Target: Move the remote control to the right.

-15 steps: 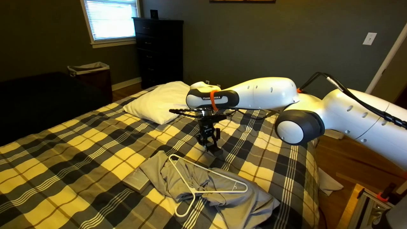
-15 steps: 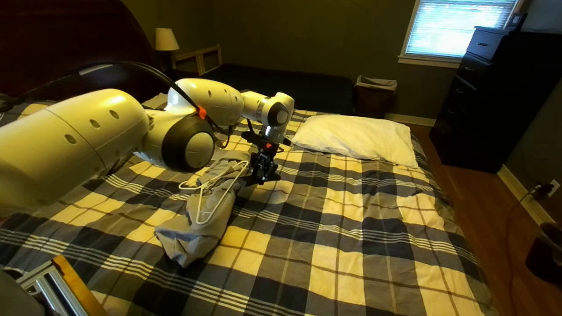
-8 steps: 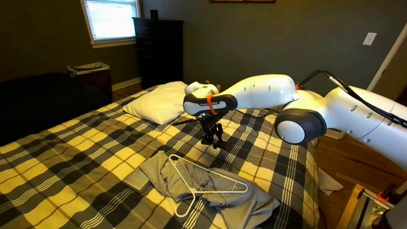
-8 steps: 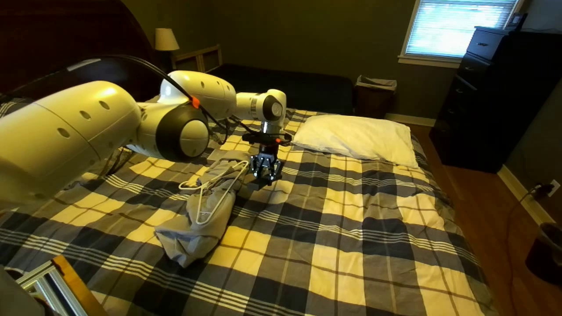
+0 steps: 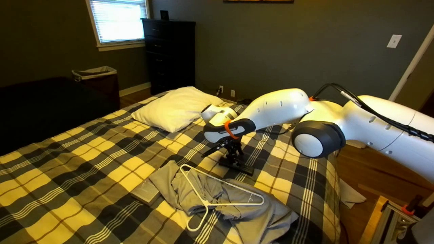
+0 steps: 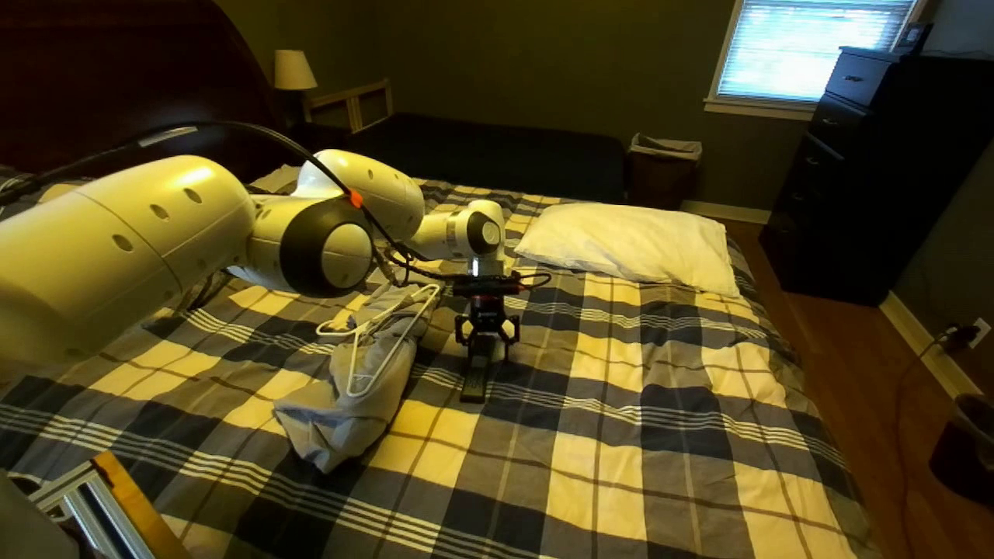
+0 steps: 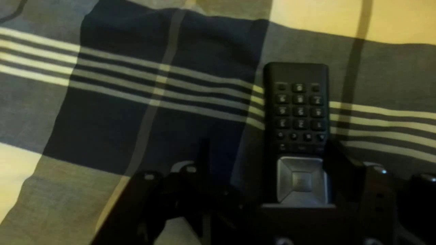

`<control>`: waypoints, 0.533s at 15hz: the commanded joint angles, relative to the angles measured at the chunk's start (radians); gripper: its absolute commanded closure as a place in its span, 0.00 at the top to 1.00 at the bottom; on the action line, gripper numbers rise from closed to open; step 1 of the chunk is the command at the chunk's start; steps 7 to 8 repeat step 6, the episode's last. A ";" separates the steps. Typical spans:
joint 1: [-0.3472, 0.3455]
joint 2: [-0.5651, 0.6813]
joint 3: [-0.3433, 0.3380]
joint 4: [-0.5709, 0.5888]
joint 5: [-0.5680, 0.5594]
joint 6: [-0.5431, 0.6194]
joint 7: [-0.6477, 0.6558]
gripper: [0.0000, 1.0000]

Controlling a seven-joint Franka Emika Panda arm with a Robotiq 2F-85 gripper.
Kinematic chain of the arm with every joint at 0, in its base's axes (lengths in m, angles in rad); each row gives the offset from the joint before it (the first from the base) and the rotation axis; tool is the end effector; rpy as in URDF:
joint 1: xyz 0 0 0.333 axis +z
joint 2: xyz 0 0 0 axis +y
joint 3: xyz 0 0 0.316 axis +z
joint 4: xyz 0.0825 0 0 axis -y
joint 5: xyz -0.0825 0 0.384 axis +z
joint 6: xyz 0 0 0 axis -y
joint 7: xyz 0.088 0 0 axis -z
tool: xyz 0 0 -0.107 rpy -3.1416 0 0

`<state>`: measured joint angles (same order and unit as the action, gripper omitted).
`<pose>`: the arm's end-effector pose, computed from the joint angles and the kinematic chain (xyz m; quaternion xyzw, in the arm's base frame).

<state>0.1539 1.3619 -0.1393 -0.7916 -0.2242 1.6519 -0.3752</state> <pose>0.7220 0.0288 0.0485 0.9190 0.2548 -0.2670 0.1389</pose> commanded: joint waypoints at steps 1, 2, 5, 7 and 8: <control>-0.024 -0.091 0.011 -0.137 -0.011 0.119 -0.099 1.00; -0.034 -0.123 0.020 -0.170 0.005 0.138 -0.109 1.00; -0.056 -0.235 0.037 -0.299 0.028 0.274 -0.114 1.00; -0.040 -0.119 0.013 -0.142 0.006 0.197 -0.097 1.00; -0.040 -0.119 0.013 -0.142 0.006 0.197 -0.097 1.00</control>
